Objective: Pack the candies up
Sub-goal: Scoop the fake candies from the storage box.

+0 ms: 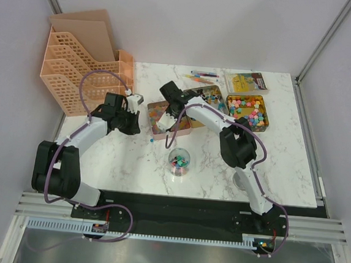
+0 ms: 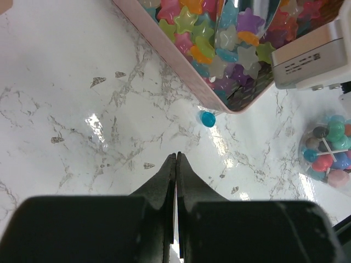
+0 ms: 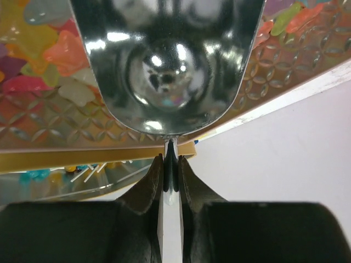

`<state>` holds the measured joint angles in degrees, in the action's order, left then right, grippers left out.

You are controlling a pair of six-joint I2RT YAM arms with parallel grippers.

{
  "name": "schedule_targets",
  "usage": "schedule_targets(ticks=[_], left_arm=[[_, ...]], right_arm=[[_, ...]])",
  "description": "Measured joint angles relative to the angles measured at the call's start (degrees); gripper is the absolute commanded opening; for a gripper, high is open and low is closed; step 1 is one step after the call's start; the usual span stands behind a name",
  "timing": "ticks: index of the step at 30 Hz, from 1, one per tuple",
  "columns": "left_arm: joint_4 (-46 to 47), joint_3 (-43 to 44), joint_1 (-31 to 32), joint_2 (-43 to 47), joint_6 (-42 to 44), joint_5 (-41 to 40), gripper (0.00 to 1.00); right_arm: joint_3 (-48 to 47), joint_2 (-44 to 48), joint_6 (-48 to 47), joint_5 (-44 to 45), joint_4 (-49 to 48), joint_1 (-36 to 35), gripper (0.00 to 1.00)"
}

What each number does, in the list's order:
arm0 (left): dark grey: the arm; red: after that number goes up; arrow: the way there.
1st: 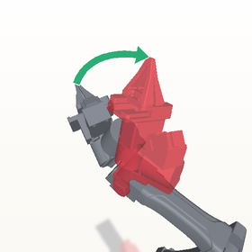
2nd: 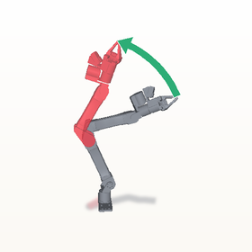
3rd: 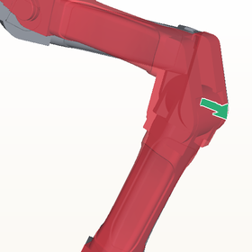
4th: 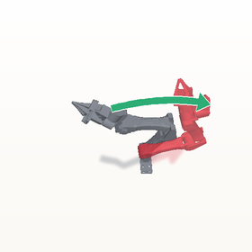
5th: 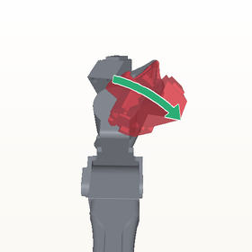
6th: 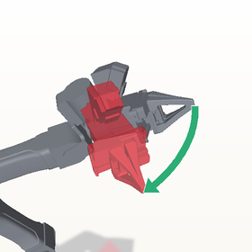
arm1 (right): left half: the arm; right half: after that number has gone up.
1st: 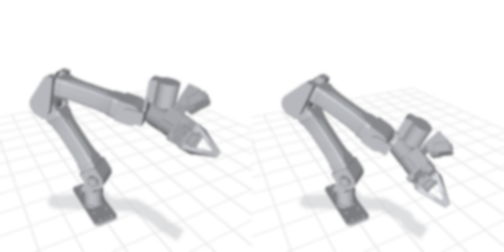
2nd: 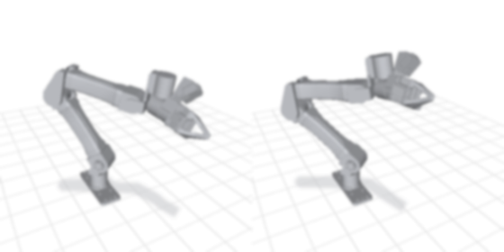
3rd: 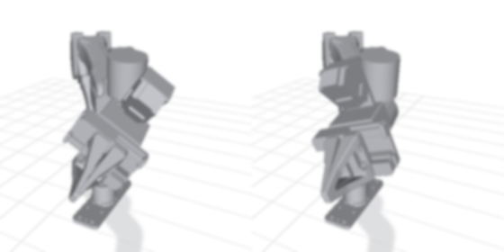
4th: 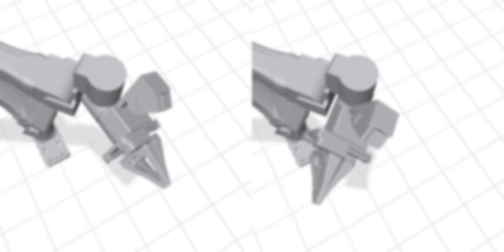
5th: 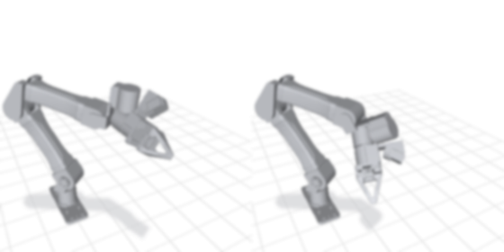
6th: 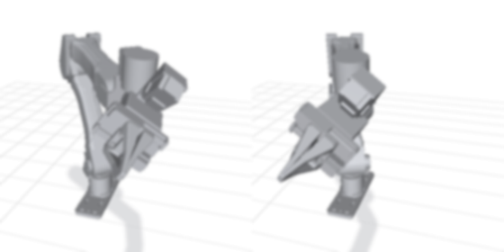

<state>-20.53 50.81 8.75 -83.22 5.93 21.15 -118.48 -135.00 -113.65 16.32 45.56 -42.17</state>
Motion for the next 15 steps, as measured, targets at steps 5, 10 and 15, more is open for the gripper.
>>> schedule_targets(ticks=[5, 10, 15], left_arm=[[0.13, -0.15, -0.68, 0.63, 0.0, -0.2, 0.05], [0.07, -0.59, -2.25, 1.03, 0.0, -0.76, 0.05], [0.11, -0.61, -3.32, 1.05, 0.02, -1.38, 0.05]], right_arm=[[-3.26, -2.4, 0.28, -0.9, 0.52, -0.35, 0.0], [-3.72, -2.97, 0.52, -2.08, 0.87, -1.29, 0.0], [-4.81, -3.69, 0.52, -4.17, 2.78, -1.88, 0.0]])
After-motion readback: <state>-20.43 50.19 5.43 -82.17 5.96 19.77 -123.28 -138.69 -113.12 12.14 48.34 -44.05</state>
